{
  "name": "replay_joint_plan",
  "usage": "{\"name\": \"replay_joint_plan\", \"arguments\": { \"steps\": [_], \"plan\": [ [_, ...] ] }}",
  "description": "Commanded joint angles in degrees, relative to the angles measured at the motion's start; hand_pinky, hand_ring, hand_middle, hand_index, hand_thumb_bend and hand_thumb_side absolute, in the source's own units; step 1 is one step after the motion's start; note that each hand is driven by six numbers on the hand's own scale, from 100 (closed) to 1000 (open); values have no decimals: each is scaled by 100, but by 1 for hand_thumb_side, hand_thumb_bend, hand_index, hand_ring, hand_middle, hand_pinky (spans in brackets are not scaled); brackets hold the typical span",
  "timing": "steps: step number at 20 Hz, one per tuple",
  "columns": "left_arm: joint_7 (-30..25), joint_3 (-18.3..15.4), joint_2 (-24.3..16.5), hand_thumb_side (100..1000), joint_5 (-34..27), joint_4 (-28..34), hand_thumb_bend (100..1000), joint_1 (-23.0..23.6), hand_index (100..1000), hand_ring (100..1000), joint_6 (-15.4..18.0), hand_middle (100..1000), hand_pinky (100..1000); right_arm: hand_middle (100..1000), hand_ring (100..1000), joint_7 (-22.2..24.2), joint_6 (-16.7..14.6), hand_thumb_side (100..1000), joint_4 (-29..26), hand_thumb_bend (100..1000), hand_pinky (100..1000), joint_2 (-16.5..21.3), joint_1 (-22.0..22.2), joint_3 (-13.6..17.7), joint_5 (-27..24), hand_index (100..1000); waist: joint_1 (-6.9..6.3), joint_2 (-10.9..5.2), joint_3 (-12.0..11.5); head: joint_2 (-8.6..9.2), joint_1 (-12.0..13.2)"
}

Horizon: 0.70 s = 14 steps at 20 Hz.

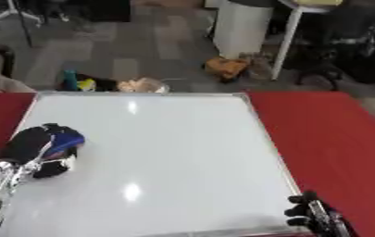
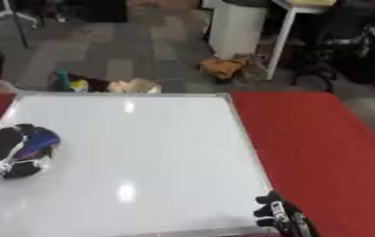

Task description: Wipe the whiteboard clean with a brush.

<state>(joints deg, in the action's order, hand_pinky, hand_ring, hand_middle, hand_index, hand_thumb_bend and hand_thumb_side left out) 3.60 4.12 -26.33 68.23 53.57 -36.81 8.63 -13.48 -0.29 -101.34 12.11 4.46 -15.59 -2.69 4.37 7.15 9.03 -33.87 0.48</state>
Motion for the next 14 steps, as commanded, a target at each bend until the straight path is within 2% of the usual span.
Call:
{"name": "replay_joint_plan", "arguments": {
  "steps": [1,14],
  "plan": [
    [-6,-20,-30,508,140,-162,119,-62,853,597,-63,660,584,476,631,11,-5,885,-114,100,599,10,-61,7,24,679,-5,-5,20,83,17],
    [180,-141,-86,506,421,-773,155,-265,832,605,-291,656,586,476,631,21,-19,889,-89,100,598,-43,-97,-8,54,679,1,113,70,134,27]
  ]
}}
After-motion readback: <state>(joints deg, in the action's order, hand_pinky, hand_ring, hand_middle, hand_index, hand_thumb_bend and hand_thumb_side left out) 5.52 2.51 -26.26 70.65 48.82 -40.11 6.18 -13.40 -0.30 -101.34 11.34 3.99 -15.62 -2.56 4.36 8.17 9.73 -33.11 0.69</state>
